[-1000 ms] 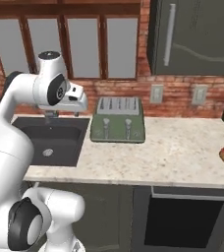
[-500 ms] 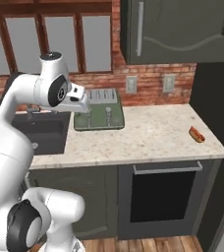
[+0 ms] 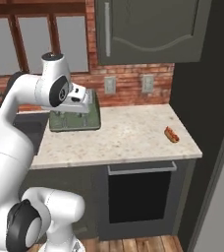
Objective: Store the hot dog in the freezer for long-term storage. Close the freezer door after placing the cooked food.
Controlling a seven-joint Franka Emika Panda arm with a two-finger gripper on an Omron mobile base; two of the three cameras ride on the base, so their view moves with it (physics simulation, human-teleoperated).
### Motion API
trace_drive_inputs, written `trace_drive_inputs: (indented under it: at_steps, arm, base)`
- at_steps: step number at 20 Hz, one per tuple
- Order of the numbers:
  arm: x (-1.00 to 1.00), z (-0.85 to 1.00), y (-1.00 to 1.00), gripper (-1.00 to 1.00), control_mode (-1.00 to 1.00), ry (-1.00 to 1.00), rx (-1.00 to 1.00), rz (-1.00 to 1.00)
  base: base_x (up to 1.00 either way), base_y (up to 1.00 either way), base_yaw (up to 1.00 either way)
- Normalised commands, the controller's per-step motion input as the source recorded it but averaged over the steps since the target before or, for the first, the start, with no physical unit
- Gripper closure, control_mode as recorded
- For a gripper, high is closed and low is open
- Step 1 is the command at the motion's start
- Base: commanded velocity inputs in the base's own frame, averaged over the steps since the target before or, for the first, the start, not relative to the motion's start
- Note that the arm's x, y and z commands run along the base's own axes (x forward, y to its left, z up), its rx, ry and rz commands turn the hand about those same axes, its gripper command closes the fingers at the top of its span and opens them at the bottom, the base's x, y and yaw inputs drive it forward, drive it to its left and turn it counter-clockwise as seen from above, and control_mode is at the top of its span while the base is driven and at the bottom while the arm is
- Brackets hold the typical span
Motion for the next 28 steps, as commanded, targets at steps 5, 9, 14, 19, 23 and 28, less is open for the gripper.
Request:
trace_drive_inputs:
  at_steps: [5,9,14,19,23,28]
  arm:
    - [0.00,0.00,0.00,-1.00,1.00,0.00,0.00,0.00]
    - [0.00,0.00,0.00,-1.00,1.00,0.00,0.00,0.00]
    - [0.00,0.00,0.00,-1.00,1.00,0.00,0.00,0.00]
    - [0.00,0.00,0.00,-1.00,1.00,0.00,0.00,0.00]
    - [0.00,0.00,0.00,-1.00,1.00,0.00,0.00,0.00]
    - [0.00,0.00,0.00,-1.00,1.00,0.00,0.00,0.00]
  base:
    - [0.05,-0.44,-0.18]
    - [0.07,-0.28,-0.35]
    - [0.13,-0.26,-0.30]
    - [0.29,-0.19,-0.28]
    - [0.40,-0.21,-0.20]
    - [0.52,-0.25,-0.05]
